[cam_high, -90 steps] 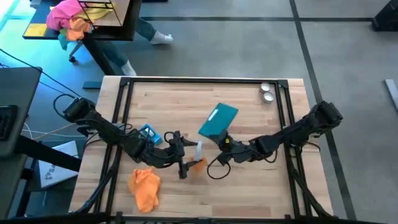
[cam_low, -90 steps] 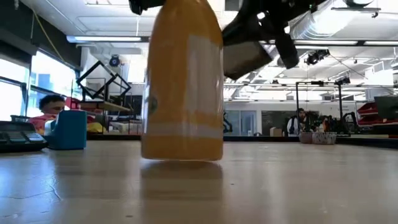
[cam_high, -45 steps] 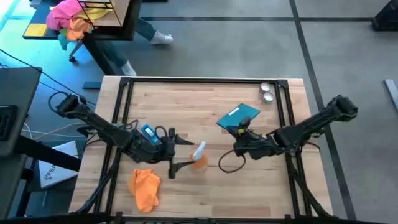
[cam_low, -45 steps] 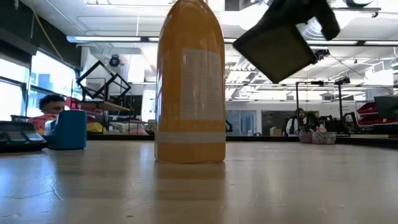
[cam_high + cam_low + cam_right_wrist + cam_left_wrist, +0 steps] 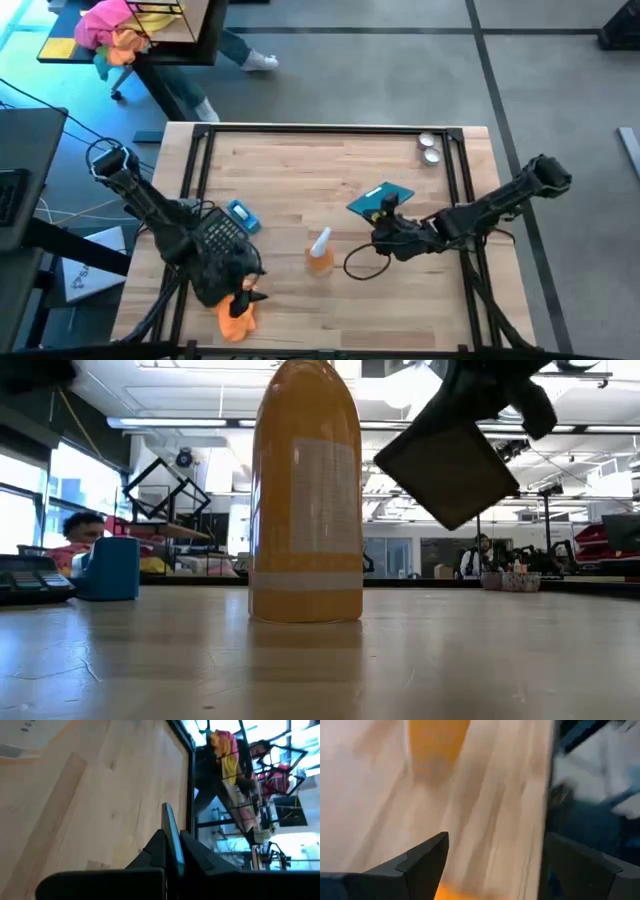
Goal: Apply microfiber cloth
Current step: Wipe the blue phone with the orange microfiber cloth
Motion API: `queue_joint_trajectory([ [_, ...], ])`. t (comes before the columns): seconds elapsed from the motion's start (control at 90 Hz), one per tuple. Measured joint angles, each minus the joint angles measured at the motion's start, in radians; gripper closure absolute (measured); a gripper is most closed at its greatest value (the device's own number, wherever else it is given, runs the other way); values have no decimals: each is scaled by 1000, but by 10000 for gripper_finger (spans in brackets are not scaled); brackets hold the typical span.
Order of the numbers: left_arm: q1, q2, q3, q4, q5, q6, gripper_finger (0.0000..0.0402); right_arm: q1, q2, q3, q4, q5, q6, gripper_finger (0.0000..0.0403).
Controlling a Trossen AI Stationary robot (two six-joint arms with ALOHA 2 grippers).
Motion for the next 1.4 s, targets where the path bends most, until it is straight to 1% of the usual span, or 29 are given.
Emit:
queue_joint_trajectory([
  [0.089,-16,61,0,-49,133,-66,94,-7,11,0,-1,7,51,403],
  [0.156,-19,106,0,-65,222,-72,94,-18,19,0,0,7,97,403],
  [0.211,-19,136,0,-78,271,-69,94,-28,24,0,6,19,139,403],
  [0.289,-17,172,0,-97,306,-41,94,-44,27,0,37,46,256,403],
  [0.378,-17,212,-1,-140,307,6,94,-68,26,0,83,53,404,403],
  [0.456,-16,249,-1,-160,312,36,100,-82,24,25,84,57,540,403],
  [0.533,-16,296,-1,-167,355,87,116,-94,19,76,79,59,557,403],
  [0.622,-1,337,3,-165,419,206,149,-97,10,142,61,49,511,403],
  [0.7,17,361,5,-175,462,258,193,-98,11,210,59,37,535,403],
  [0.778,44,367,13,-214,487,193,258,-98,11,279,59,19,582,403],
  [0.856,67,354,36,-283,495,195,345,-98,10,334,66,-24,628,403],
  [0.889,69,344,48,-355,462,213,372,-99,10,348,65,-36,642,403],
  [0.922,69,330,61,-420,410,224,383,-102,10,359,65,-40,648,403],
  [1.022,67,258,133,-555,221,231,385,-121,10,367,84,-42,675,403],
  [1.078,68,209,166,-643,89,225,390,-137,10,358,105,-46,710,403],
  [1.111,68,173,183,-677,-16,217,394,-145,10,349,126,-54,727,403],
  [1.156,61,118,204,-668,-161,199,397,-152,11,334,180,-69,733,403],
  [1.256,41,-4,214,-636,-529,182,397,-159,21,300,357,-106,693,403],
  [1.311,33,-54,213,-626,-704,195,397,-158,36,295,415,-107,667,403],
  [1.356,31,-90,213,-625,-809,207,397,-161,52,295,447,-106,656,403],
  [1.4,34,-123,213,-631,-893,236,397,-165,72,295,475,-108,647,403],
])
